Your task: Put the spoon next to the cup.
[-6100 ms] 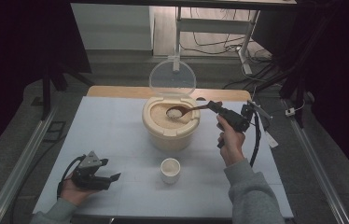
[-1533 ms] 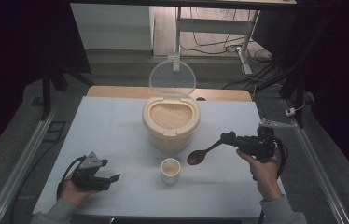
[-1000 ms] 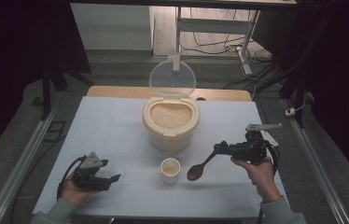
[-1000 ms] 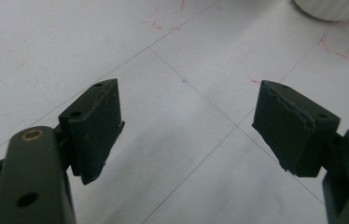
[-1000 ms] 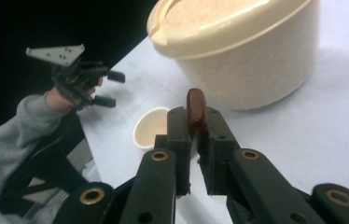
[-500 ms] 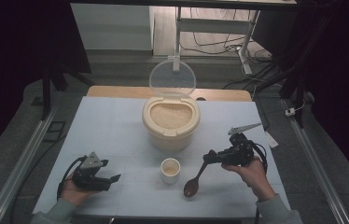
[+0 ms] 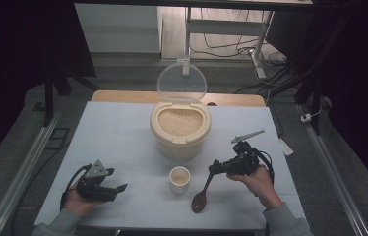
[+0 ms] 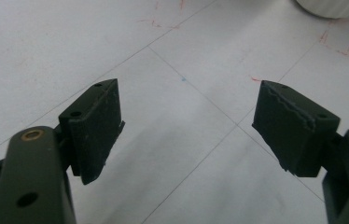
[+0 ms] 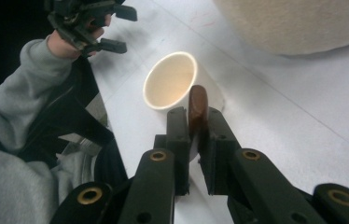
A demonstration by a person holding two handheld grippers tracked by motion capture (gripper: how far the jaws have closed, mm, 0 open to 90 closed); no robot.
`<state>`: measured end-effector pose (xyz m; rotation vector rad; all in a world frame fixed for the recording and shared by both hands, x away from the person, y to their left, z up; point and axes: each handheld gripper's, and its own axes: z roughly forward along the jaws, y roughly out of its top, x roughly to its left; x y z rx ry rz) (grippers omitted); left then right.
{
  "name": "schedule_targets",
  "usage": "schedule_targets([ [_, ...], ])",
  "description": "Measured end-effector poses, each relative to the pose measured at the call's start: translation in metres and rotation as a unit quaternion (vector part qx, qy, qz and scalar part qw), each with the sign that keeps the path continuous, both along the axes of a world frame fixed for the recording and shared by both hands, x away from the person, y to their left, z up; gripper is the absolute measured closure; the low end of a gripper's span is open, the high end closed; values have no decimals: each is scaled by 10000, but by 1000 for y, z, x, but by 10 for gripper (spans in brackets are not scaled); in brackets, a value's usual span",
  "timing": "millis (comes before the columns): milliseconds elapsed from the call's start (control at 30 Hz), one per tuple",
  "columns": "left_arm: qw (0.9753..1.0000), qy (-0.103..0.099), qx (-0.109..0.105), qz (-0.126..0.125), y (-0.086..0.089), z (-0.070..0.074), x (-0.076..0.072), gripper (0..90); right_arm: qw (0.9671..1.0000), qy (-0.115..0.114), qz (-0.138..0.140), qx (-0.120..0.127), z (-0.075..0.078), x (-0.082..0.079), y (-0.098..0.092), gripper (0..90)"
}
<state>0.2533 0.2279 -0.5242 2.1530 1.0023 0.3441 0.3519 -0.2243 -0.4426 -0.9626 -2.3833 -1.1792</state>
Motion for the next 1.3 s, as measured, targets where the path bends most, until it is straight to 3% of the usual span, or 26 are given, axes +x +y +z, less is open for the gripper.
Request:
schedule_targets([
  [433,10000,7,7,-9,-1,0,0,233,9978,-442,-501,15,-21,10,6,752],
  [767,10000,7,17,-18,-1,0,0,233,9950,-764,-642,-45,-35,16,12,706],
  [1300,10000,2,10,-25,-1,0,0,233,9885,-1232,-773,-414,-55,25,20,612],
])
